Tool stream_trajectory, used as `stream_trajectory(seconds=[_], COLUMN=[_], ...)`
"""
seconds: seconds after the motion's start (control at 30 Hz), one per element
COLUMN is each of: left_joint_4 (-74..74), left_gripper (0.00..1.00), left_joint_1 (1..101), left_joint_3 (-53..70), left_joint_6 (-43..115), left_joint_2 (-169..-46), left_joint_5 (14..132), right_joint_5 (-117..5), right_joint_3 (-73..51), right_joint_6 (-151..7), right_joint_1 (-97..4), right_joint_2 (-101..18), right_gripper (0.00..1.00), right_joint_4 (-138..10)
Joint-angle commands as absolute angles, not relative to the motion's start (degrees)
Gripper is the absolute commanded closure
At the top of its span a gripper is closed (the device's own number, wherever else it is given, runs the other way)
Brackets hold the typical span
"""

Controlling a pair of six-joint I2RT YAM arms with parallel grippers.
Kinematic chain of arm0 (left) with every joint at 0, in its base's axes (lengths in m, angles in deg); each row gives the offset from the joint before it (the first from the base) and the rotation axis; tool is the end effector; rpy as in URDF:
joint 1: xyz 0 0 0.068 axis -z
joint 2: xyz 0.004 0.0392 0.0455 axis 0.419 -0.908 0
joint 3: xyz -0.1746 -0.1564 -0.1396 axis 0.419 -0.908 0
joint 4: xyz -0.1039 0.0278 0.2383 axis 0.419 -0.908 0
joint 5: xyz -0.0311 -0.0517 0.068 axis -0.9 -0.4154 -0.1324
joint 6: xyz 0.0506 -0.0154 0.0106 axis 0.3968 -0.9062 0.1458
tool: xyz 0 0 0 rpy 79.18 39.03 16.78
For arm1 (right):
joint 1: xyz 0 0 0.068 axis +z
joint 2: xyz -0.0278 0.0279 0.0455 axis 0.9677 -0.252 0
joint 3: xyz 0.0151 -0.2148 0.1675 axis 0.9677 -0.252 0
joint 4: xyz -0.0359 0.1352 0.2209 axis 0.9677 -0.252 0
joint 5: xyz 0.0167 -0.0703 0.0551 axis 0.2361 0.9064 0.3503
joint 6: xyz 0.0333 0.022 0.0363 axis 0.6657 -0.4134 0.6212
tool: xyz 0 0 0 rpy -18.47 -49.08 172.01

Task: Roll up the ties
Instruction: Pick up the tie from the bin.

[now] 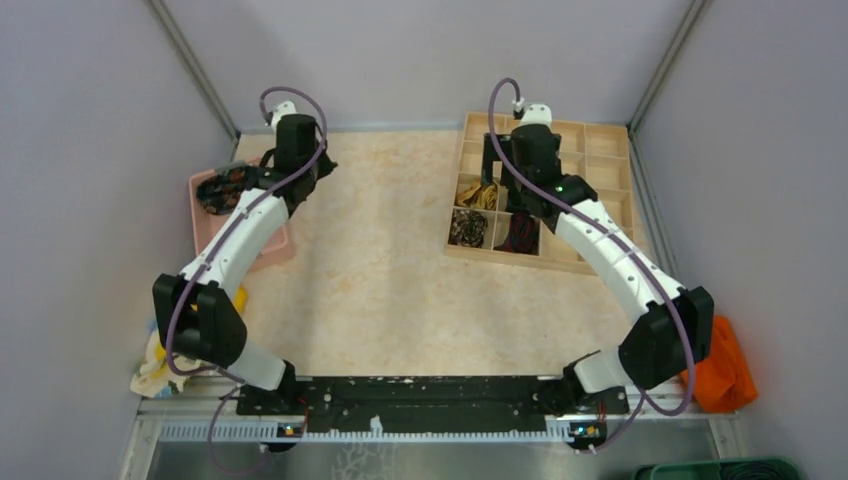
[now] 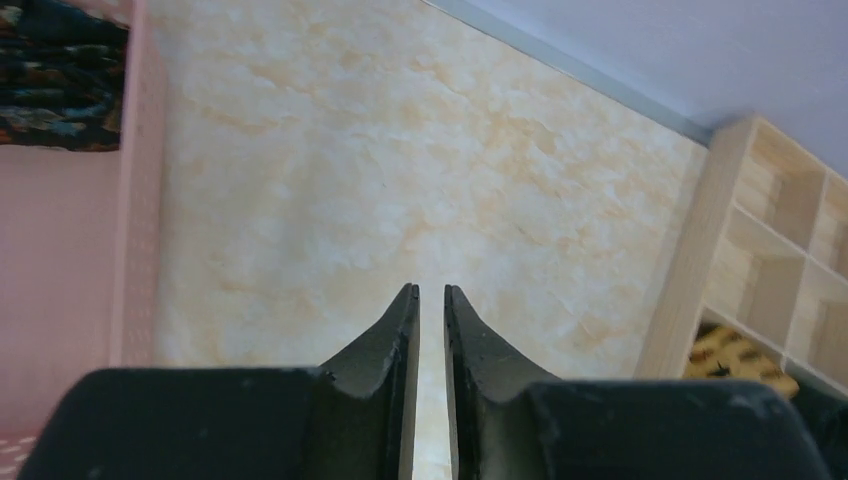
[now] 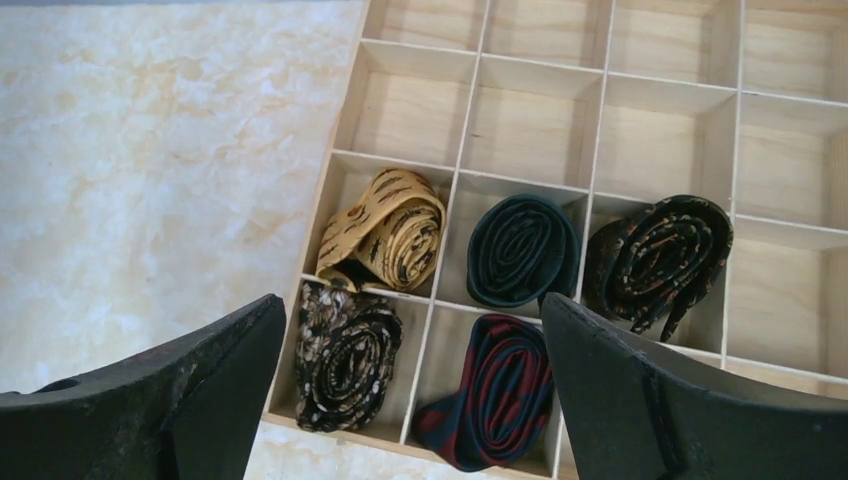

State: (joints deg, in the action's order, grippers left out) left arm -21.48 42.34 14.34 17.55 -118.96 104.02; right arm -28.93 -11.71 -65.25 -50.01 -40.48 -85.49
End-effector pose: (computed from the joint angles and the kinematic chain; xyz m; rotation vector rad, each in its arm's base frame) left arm 0.3394 -0.0932 0.3460 -0.4493 1.9786 -0.1136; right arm 0.2926 0.1258 0.3634 0.0028 2.0169 0.0830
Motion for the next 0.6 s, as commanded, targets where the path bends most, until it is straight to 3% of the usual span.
stream_trajectory(seconds=[0.0,0.23,0.57], left_joint_4=[-22.5,-21.8,-21.6], left_gripper=[0.75,0.50,0.23], left_joint_1=[31.9,16.1,9.1], left_joint_3=[15.9,17.3,28.2], left_joint_6=[13.9,11.2,11.1], left_joint_2=[-122.5,-130.0,-146.9], left_joint_5=[97.3,95.4,92.4], right_joint_5=[-33.1,-37.4,-41.3], right_joint_3=[-9.5,-11.7,-6.6], right_joint_6=[-67.1,-67.6,-67.2], right_joint_1=[-49.9,-50.0,-50.9], right_joint_2=[-41.7,-44.2,-53.5], right_gripper=[0.01,0.01,0.01], right_joint_4=[-83.2,-76.6,-76.8])
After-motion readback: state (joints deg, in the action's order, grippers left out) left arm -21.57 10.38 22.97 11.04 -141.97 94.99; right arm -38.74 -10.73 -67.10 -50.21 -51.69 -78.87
